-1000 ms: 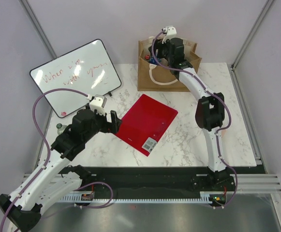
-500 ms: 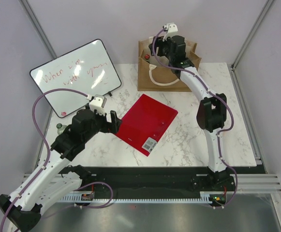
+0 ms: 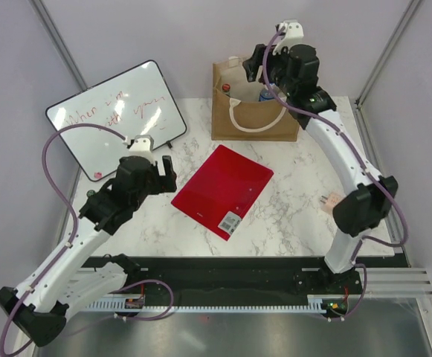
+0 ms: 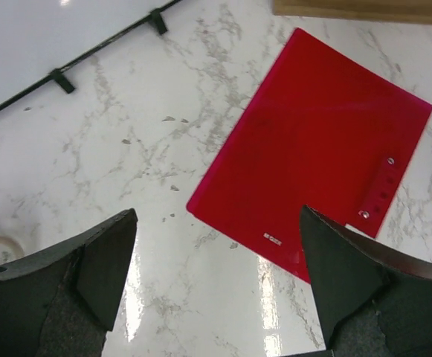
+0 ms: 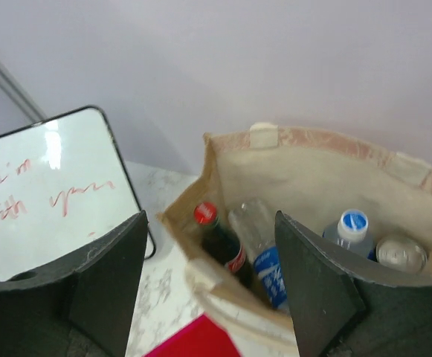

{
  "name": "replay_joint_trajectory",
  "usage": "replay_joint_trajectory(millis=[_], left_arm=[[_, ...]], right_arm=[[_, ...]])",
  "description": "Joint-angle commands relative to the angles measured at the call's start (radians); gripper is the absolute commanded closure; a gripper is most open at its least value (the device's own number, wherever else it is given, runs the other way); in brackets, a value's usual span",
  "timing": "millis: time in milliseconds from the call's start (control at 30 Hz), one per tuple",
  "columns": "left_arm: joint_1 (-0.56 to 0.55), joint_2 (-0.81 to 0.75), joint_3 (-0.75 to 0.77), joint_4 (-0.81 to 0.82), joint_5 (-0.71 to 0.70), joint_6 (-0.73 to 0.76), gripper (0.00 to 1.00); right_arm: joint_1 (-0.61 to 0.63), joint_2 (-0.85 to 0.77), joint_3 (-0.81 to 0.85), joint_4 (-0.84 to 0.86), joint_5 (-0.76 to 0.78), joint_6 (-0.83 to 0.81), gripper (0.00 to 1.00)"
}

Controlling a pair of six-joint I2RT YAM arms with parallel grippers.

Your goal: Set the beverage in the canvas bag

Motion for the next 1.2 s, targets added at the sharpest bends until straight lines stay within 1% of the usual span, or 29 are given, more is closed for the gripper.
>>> replay_joint_trajectory(millis=[0,33,67,133,167,200,267,300,333,367,400,533,633,700,800,900,1067,1167], left_arm=[[0.011,0.022,0.131,-0.187,-0.326,-0.144,0.05],[0.022,0.015,0.138,-0.198,-0.362,-0.146,0.06],[0.040,0.003,0.152,-0.209,-0.390,-0.146,0.08],[0.132,-0.009,0.163,-0.225,-0.428,-0.140,0.09],[0.169,-0.023,0.163,-0.228,-0.441,-0.141,0.10],[0.239,-0.028,0.160,-0.226,-0.479,-0.147,0.11],[0.302,-0.028,0.131,-0.211,-0.525,-0.149,0.13],[0.359,-0.014,0.117,-0.200,-0.551,-0.128,0.14],[0.390,-0.003,0.102,-0.165,-0.551,-0.115,0.14],[0.421,0.009,0.082,-0.160,-0.545,-0.112,0.15],[0.485,0.035,0.077,-0.160,-0.515,-0.124,0.16],[0.620,0.075,0.051,-0.146,-0.436,-0.178,0.20],[0.656,0.112,0.033,-0.125,-0.450,-0.209,0.23],[0.660,0.135,0.020,-0.122,-0.464,-0.258,0.24],[0.663,0.152,0.001,-0.126,-0.436,-0.325,0.28],[0.663,0.158,-0.029,-0.128,-0.441,-0.364,0.30],[0.663,0.201,-0.056,-0.122,-0.499,-0.388,0.32],[0.665,0.218,-0.056,-0.110,-0.496,-0.398,0.34]], right_arm=[[0.044,-0.202,-0.212,-0.055,0.033,0.103,0.24],[0.050,-0.269,-0.263,-0.038,0.025,0.123,0.24],[0.064,-0.303,-0.368,-0.015,0.017,0.140,0.24],[0.078,-0.364,-0.473,0.070,-0.010,0.198,0.24],[0.088,-0.413,-0.557,0.100,-0.019,0.218,0.24],[0.093,-0.433,-0.591,0.139,-0.039,0.240,0.24],[0.108,-0.464,-0.645,0.147,-0.061,0.269,0.24],[0.114,-0.469,-0.652,0.149,-0.075,0.269,0.24],[0.118,-0.475,-0.656,0.149,-0.088,0.268,0.24],[0.122,-0.483,-0.658,0.140,-0.093,0.262,0.24],[0.125,-0.487,-0.658,0.134,-0.096,0.259,0.24],[0.124,-0.536,-0.679,0.124,-0.110,0.249,0.24],[0.124,-0.565,-0.707,0.134,-0.119,0.254,0.24],[0.124,-0.575,-0.731,0.143,-0.130,0.263,0.24],[0.125,-0.582,-0.745,0.143,-0.130,0.266,0.24],[0.124,-0.587,-0.745,0.143,-0.130,0.266,0.24],[0.125,-0.595,-0.745,0.143,-0.133,0.255,0.24],[0.125,-0.602,-0.747,0.135,-0.121,0.248,0.24]])
